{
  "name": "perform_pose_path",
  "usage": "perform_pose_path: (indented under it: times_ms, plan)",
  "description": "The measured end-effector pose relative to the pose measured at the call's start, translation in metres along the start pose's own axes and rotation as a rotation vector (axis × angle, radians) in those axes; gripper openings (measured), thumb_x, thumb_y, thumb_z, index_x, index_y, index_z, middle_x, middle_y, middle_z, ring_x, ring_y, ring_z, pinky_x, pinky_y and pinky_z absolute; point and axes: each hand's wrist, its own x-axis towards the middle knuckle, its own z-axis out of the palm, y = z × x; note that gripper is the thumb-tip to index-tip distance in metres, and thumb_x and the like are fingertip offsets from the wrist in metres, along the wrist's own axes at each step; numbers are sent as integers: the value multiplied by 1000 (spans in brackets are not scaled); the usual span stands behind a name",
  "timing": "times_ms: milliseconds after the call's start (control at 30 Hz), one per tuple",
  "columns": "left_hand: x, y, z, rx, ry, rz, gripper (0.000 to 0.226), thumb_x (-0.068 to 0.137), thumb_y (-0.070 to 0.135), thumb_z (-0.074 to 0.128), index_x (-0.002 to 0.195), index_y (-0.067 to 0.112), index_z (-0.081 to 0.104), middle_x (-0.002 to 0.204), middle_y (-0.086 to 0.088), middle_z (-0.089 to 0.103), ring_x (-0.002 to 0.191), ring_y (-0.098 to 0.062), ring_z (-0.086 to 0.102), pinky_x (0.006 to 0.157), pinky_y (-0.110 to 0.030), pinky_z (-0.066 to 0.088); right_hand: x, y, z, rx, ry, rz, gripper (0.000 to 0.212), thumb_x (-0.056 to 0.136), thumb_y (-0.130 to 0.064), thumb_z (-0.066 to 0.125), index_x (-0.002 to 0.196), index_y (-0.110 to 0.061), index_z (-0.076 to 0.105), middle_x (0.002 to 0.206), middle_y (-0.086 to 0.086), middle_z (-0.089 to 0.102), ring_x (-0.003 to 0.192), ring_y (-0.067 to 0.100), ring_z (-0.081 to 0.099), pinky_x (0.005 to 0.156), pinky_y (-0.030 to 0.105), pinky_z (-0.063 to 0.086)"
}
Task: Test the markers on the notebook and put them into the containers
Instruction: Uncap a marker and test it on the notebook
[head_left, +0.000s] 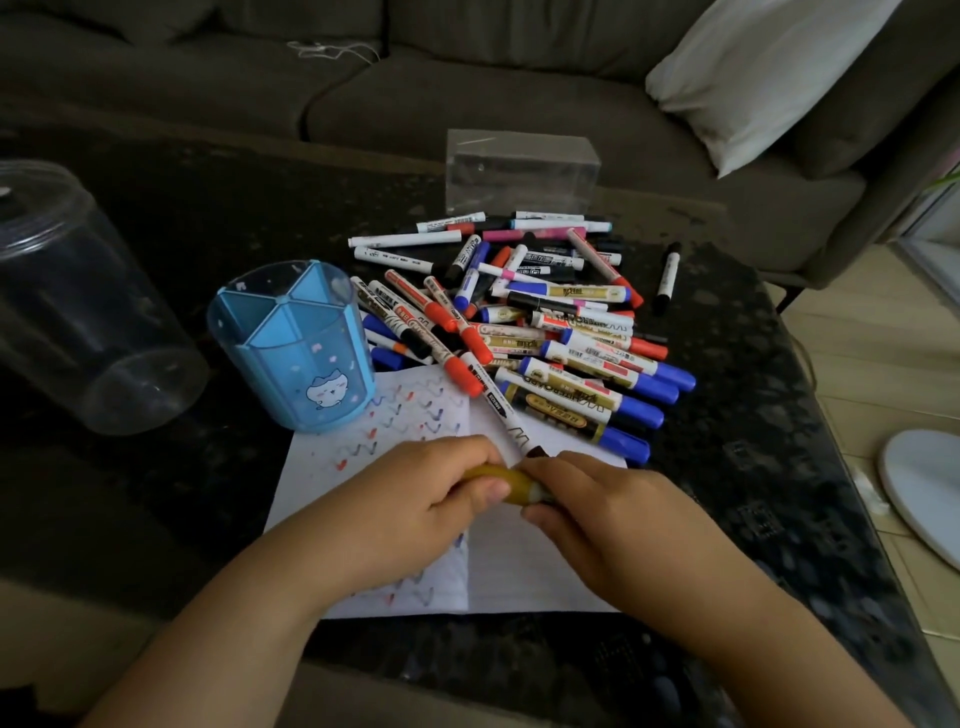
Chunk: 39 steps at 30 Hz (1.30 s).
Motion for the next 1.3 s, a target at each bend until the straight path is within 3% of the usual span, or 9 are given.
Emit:
perform_pose_path:
  times_ms: [167,267,433,500,600,833,1067,1200,1300]
  plan:
    - [-2,3,4,-22,24,17,8,88,41,52,90,35,58,68,14,57,61,0,51,54,-15,36,-4,-1,-4,49,-66,76,45,88,-52,33,105,-24,64,84,-10,64,60,12,61,44,30,49]
    - [0,6,6,-248,117,-21,6,85,37,58,89,32,59,65,18,58,60,3,52,55,-14,39,-1,-8,-9,257,-102,214,51,88,-64,29,99,-25,59,79,-12,57,67,11,56,58,33,47]
    - [0,12,14,-802,160,-139,24,79,44,65,95,28,71,81,7,68,78,-8,59,77,-33,46,11,-30,-29,853,-162,512,31,96,-38,41,84,-15,58,62,-5,57,52,3,50,55,21,42]
    - [-2,20,16,-1027,134,-119,28,81,38,60,100,20,70,83,-5,67,76,-18,61,70,-38,50,13,-40,-38,1043,-232,571,33,100,-29,38,83,-9,57,58,-4,56,51,6,50,54,18,43]
    - [-11,40,14,-1269,176,-91,34,84,26,51,107,3,60,98,-12,71,81,-21,68,59,-29,53,11,-55,-45,1312,-159,649,29,100,-23,40,79,-10,54,59,-1,48,47,7,42,47,20,35]
    - [-30,72,22,-1195,335,-201,27,96,16,43,93,8,68,96,-6,73,93,-14,68,86,-27,51,-6,-72,-51,761,-27,601,24,98,-34,43,75,-34,51,57,-10,52,49,-2,49,55,16,37]
    - [-28,75,0,-1183,587,-450,23,92,29,52,95,10,64,95,-3,73,91,-11,67,77,-24,46,-24,-78,-60,171,-87,533,26,100,-38,36,102,-17,52,71,-10,42,62,9,42,51,19,32]
    - [-40,50,-25,-925,599,-365,14,90,30,57,91,20,67,97,3,72,97,-10,65,97,-34,43,-50,-72,-54,428,-57,657,32,97,-40,41,82,-15,56,65,-1,55,54,9,48,55,30,43]
    - [-46,40,-14,-678,535,-367,8,83,34,66,78,29,70,95,5,71,99,-15,63,98,-43,45,-45,-67,-57,735,-70,785,35,98,-38,41,83,-15,62,59,-2,57,50,4,51,62,33,50]
